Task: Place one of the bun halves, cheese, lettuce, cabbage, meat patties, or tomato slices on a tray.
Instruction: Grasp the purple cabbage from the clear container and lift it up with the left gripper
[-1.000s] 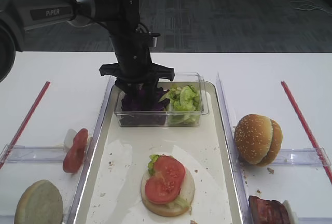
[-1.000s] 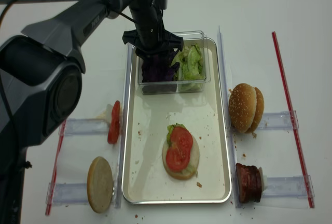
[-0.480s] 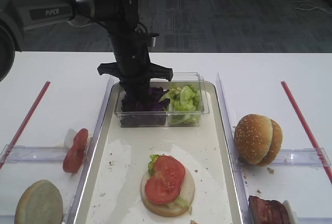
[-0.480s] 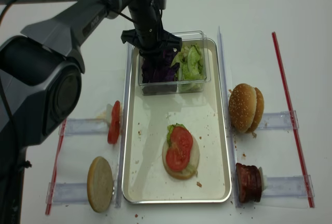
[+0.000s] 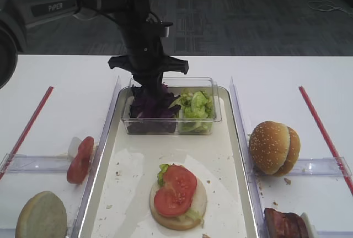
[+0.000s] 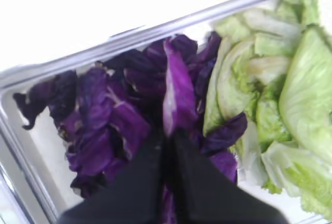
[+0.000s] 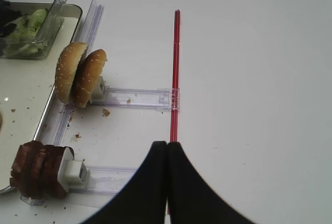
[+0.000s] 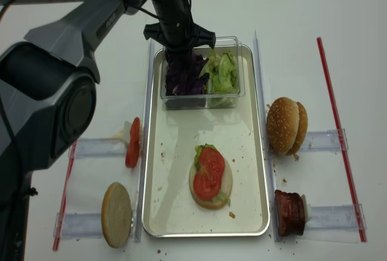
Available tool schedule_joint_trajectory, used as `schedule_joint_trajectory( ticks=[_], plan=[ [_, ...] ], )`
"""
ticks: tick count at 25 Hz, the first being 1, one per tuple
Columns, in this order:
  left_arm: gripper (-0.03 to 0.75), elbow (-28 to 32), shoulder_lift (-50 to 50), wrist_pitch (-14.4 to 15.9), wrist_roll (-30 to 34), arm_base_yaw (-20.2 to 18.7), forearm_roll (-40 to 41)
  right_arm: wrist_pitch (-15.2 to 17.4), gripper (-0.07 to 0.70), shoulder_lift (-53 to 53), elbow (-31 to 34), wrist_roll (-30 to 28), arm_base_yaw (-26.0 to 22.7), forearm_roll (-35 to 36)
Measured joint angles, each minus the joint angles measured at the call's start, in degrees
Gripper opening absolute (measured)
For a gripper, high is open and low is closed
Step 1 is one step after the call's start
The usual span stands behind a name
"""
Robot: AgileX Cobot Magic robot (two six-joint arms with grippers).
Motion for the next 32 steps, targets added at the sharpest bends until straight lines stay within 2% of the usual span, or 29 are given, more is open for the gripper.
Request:
schedule_joint_trajectory(
  ticks=[6,25,28,32],
  plan=[
    [0.001,-3.10,0.00,0.00,-0.79,0.00,0.00,0.00,0.063,0.00,0.00,0.00,0.00,0.00],
    [0.001,-3.15,-5.25,0.23,-2.70,-1.02,-0.47,0.00,0.063,0.00,0.00,0.00,0.00,0.00],
    [0.001,-2.29,-6.55,0.25,-2.74,-2.44,-0.67,0.00,0.063,0.00,0.00,0.00,0.00,0.00],
    [0.001,1.79,-9.36,0.25,-2.74,-3.52,-1.02,0.00,0.063,0.00,0.00,0.00,0.00,0.00]
  ],
)
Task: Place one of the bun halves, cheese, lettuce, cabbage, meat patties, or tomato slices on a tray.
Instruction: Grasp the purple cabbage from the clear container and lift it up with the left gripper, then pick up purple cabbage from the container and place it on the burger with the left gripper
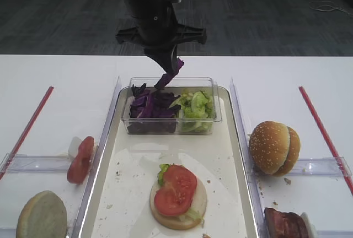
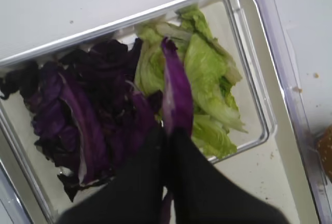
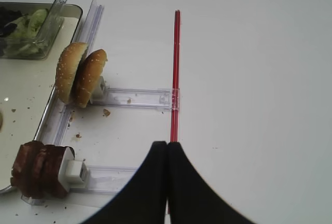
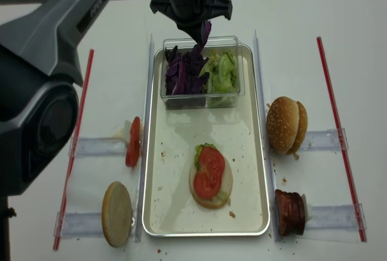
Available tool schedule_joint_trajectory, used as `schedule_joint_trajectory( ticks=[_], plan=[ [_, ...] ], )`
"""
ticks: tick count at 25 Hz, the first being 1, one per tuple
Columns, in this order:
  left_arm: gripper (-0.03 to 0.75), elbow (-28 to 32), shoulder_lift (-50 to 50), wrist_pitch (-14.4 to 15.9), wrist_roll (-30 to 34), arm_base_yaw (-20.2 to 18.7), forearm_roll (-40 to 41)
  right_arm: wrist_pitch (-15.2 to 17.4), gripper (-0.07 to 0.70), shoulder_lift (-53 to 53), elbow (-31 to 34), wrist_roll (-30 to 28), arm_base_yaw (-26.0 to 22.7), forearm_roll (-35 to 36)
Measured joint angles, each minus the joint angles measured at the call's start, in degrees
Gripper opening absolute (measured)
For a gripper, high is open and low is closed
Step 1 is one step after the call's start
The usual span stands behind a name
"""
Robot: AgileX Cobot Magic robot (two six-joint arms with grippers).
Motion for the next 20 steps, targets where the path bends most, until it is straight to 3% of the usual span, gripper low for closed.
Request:
schedule_joint_trajectory(
  ticks=[8,20],
  plan=[
    [0.001,8.48,-6.34,0.00,-0.09,-2.19,0.00,0.00,0.063,0.00,0.00,0.00,0.00,0.00],
    [0.001,16.66,-11.88,0.00,-0.09,-9.17,1.39,0.00,0.063,0.00,0.00,0.00,0.00,0.00]
  ],
)
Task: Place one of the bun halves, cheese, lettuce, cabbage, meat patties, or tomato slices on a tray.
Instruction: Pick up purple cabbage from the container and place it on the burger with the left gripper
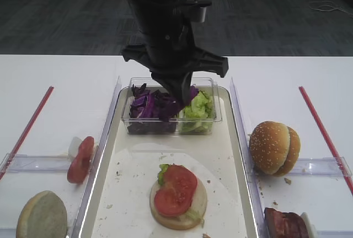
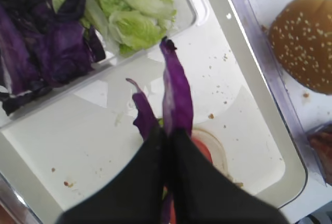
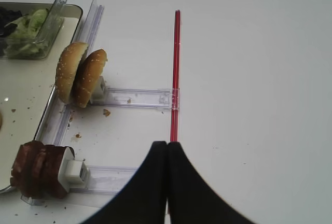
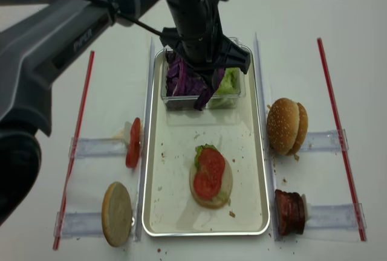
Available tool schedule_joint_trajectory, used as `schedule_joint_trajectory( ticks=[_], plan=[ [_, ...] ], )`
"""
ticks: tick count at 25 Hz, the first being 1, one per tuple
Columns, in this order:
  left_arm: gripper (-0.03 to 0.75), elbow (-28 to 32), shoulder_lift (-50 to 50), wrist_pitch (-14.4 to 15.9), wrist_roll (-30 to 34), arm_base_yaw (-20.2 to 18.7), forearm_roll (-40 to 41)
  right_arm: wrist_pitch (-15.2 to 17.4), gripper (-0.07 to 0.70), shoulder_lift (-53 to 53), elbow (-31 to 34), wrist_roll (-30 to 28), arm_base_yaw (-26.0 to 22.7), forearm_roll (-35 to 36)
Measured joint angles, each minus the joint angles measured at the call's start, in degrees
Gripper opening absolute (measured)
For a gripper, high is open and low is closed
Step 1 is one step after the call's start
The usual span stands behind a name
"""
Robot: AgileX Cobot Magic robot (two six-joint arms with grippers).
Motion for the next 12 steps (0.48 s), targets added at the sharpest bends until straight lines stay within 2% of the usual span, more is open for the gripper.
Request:
schedule_joint_trajectory(
  ticks=[12],
  plan=[
    [0.001,8.09,-4.00,-0.21,0.00,-6.88,2.94,0.00,0.063,0.00,0.00,-0.10,0.00,0.00]
  ],
)
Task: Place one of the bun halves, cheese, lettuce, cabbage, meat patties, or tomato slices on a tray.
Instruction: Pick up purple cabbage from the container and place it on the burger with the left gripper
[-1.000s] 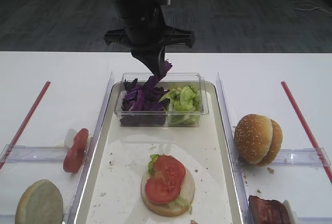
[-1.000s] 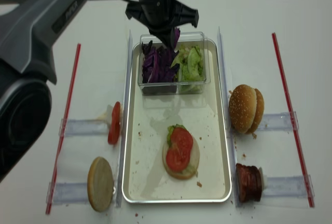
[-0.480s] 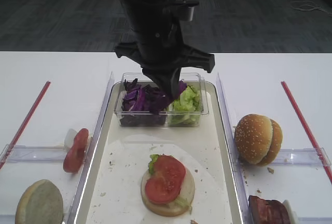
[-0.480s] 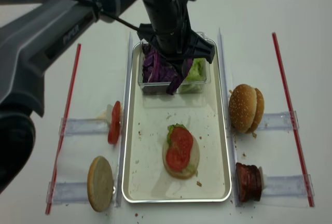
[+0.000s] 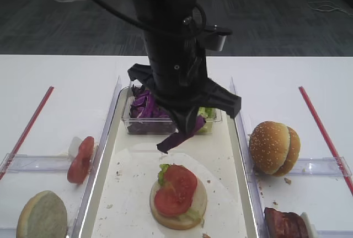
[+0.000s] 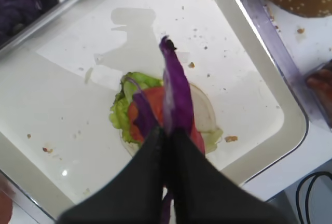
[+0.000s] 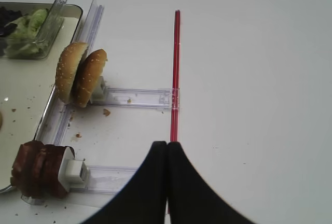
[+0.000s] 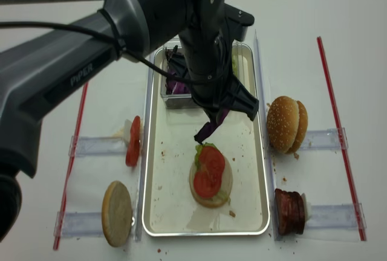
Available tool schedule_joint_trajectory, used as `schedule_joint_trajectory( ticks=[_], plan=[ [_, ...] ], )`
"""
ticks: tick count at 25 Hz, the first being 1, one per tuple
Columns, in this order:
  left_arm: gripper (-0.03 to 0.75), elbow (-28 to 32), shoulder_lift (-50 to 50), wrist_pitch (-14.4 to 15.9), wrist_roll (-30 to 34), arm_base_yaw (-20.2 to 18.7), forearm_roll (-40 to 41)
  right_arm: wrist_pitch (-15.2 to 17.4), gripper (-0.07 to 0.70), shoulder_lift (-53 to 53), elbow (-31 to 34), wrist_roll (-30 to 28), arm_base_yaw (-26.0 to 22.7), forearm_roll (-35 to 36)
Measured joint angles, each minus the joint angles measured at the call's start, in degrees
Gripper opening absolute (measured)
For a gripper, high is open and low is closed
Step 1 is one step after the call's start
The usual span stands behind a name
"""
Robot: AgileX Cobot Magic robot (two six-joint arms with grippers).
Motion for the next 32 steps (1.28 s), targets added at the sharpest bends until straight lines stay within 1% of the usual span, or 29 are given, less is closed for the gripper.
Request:
schedule_joint_trajectory(
  ticks=[7,14,16,18,22,26,32],
  plan=[
    [0.001,4.22,0.00,-0.23,0.00,-2.21,0.00,0.00,0.063,0.00,0.00,0.00,0.00,0.00],
    [0.001,9.21,0.00,-0.59,0.00,-2.72,0.03,0.00,0.063,0.00,0.00,0.00,0.00,0.00],
    [0.001,10.67,0.00,-1.77,0.23,-2.72,0.03,0.00,0.063,0.00,0.00,0.00,0.00,0.00],
    [0.001,11.71,0.00,-4.20,0.76,-2.72,0.03,0.00,0.063,0.00,0.00,0.00,0.00,0.00],
    [0.001,12.17,0.00,-7.54,1.42,-2.72,0.03,0.00,0.063,0.00,0.00,0.00,0.00,0.00],
    [0.001,12.17,0.00,-8.23,1.42,-2.72,0.03,0.00,0.063,0.00,0.00,0.00,0.00,0.00],
    [0.001,12.17,0.00,-8.37,1.42,-2.72,0.03,0.00,0.063,0.00,0.00,0.00,0.00,0.00]
  ],
)
